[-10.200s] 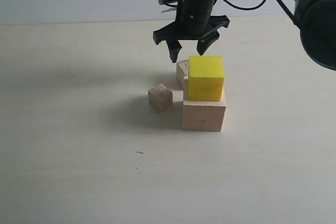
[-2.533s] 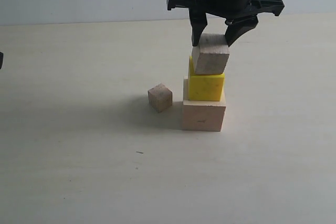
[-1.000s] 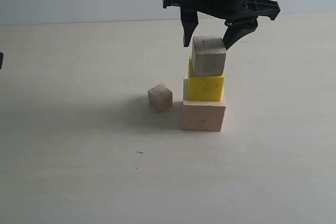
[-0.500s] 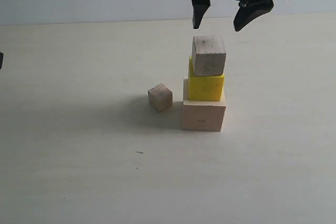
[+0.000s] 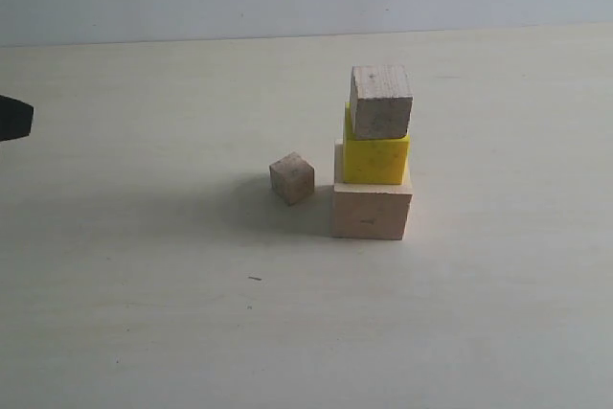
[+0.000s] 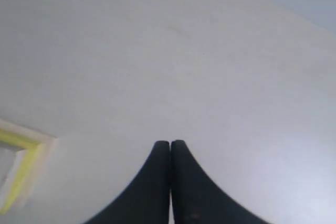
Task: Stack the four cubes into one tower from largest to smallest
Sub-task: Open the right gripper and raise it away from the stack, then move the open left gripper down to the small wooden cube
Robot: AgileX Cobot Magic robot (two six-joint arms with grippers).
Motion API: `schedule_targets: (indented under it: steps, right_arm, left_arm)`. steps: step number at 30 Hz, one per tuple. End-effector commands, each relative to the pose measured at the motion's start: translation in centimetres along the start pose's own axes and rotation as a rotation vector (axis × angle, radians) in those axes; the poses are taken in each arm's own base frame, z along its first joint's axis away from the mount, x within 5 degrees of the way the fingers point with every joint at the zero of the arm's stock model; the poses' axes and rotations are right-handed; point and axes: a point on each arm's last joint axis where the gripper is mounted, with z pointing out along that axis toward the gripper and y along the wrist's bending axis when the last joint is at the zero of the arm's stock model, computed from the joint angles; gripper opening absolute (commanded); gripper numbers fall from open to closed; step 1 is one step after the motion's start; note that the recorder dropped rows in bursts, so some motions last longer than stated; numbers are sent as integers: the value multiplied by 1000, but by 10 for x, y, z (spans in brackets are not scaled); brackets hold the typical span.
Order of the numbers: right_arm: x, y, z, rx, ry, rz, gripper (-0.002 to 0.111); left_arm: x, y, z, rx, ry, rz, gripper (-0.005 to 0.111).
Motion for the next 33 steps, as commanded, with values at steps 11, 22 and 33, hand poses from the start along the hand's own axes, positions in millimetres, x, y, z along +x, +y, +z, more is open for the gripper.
schedule_targets:
  steps: [11, 22, 33]
  right_arm:
    - [31, -50, 61, -187, 70, 216, 0]
    - [45, -31, 78, -319, 107, 262, 0]
    - [52, -30, 78, -326, 176, 251, 0]
  left_arm:
    - [-4, -5, 23, 99, 20, 102, 2]
    - [-8, 5, 73, 113, 25, 402, 74]
    - [-9, 8, 140, 224, -10, 421, 77]
